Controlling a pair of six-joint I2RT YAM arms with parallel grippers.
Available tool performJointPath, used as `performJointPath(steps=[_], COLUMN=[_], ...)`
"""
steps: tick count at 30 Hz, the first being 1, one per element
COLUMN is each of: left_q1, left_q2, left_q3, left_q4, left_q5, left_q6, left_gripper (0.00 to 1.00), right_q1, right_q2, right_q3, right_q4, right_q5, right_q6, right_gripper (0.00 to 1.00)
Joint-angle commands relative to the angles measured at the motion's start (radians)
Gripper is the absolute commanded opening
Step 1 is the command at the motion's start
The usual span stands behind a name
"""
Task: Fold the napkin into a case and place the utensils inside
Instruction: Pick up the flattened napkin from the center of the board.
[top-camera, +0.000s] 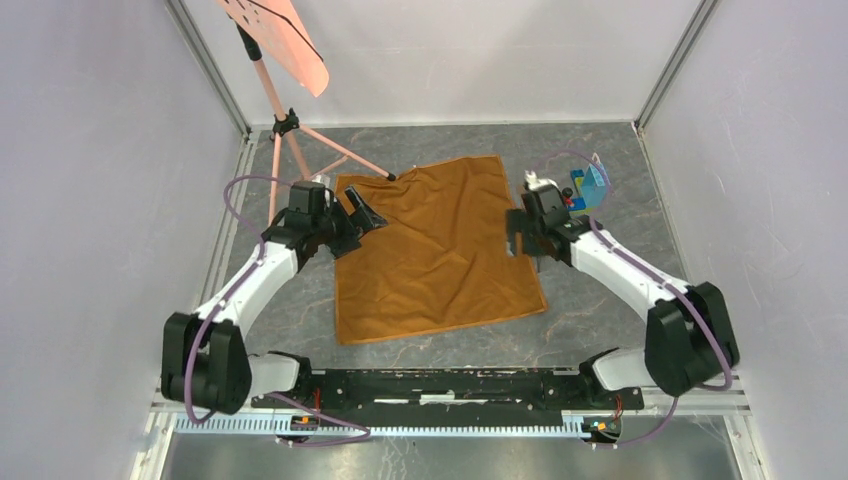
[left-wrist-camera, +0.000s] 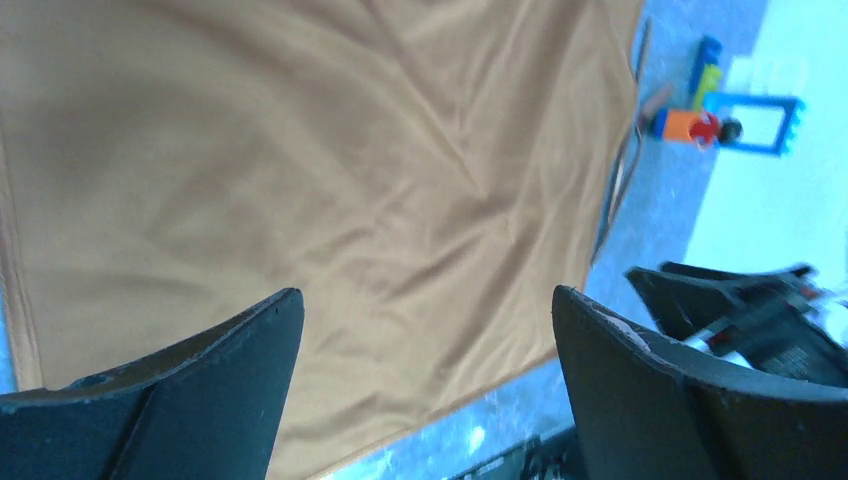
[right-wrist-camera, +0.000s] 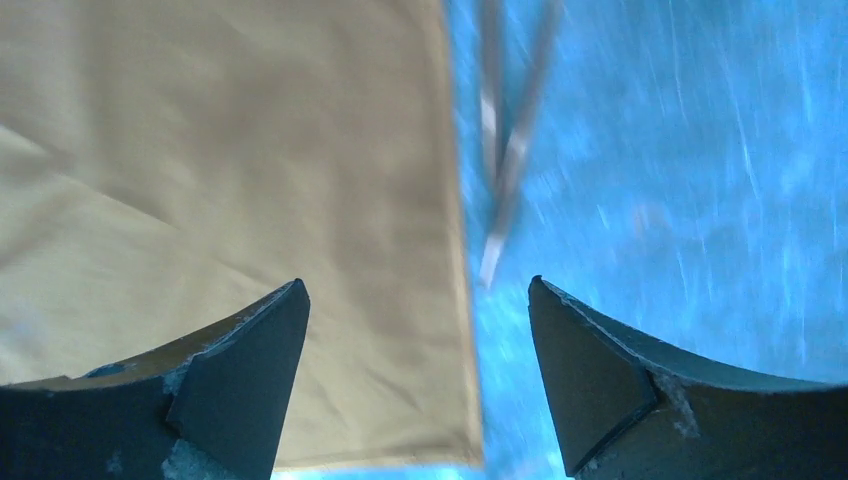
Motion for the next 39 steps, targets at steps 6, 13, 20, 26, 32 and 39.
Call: performJointPath(steps=[6,13,20,26,32,39], left_q1=[-0.038,-0.064,-0.065,-0.064,-0.078,-0.204], left_q2=[-0.262,-0.340,-0.299,-0.250,-0.279,-0.270], left_q3=[-0.122,-0.091,-0.074,-0.112,-0.124,-0.122], left_q4=[-0.199,-0.461,-0.657,-0.698,-0.777,-0.870], left_q5=[0.026,-0.194,-0.346,-0.325,-0.396,-0.471], left_q6=[-0.022,-0.139,-0.283,-0.348,-0.420,-0.580], left_gripper=[1.00,1.00,1.00,0.94,0.89,0.81], right_q1=[-0.035,-0.012,0.031,0.037,0.038,0.039], right_q2=[-0.219,-0.182,-0.167,-0.157,-0.145,-0.178], right_q3=[-0.336,-0.346,-0.354,-0.392,-0.423,-0.429], right_q4=[-0.228,-0.211,-0.177,-0.141,-0.134,-0.143], right_q5=[0.069,0.045,0.030,0.067,0.072,0.064], right_q6=[0.327,0.426,0.551,0.637,0.662,0.693], right_gripper=[0.81,0.73,0.70,0.62,0.47,0.26])
